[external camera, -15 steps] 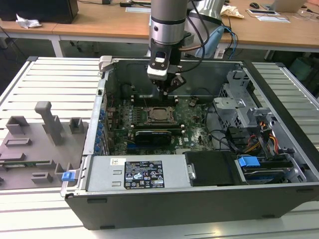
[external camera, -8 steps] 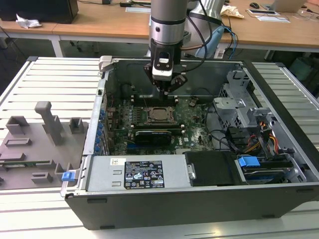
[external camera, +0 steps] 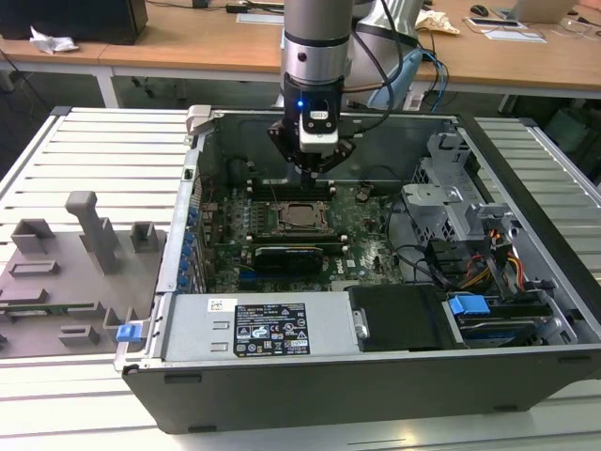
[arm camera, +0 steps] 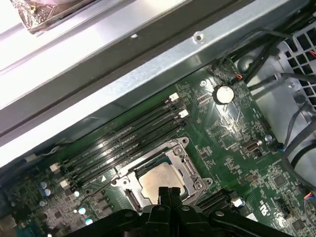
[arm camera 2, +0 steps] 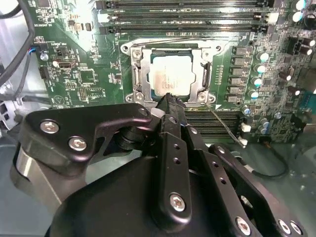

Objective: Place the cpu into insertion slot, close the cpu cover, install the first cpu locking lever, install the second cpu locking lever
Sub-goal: 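Install the first cpu locking lever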

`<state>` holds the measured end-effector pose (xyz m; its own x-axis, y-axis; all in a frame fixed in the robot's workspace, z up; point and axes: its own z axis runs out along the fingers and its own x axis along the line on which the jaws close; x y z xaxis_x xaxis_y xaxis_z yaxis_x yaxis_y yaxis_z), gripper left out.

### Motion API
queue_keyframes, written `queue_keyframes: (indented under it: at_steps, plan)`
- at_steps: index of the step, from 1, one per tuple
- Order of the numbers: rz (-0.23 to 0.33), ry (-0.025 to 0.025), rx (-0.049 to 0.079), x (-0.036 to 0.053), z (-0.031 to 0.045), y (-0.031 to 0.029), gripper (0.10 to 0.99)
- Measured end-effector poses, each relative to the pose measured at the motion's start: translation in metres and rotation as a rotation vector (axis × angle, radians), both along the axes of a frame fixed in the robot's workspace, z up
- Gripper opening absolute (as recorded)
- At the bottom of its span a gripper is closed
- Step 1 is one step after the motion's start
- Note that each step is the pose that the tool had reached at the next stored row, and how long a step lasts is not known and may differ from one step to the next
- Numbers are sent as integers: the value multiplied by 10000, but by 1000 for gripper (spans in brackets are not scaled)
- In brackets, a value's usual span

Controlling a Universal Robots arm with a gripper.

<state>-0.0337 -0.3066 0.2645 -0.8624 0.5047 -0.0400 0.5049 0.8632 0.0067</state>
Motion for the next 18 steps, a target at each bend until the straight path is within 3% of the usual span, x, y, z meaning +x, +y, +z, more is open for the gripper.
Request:
queue_keyframes:
  at_steps: [8, 10, 11, 18]
  plan:
    - [1846, 6, 2, 0, -4, 0, 106]
    - [2025, 109, 43, 1, -4, 0, 106]
    - [2099, 133, 82, 1, -3, 0, 106]
    - [3630, 140, 128, 1, -7, 0, 106]
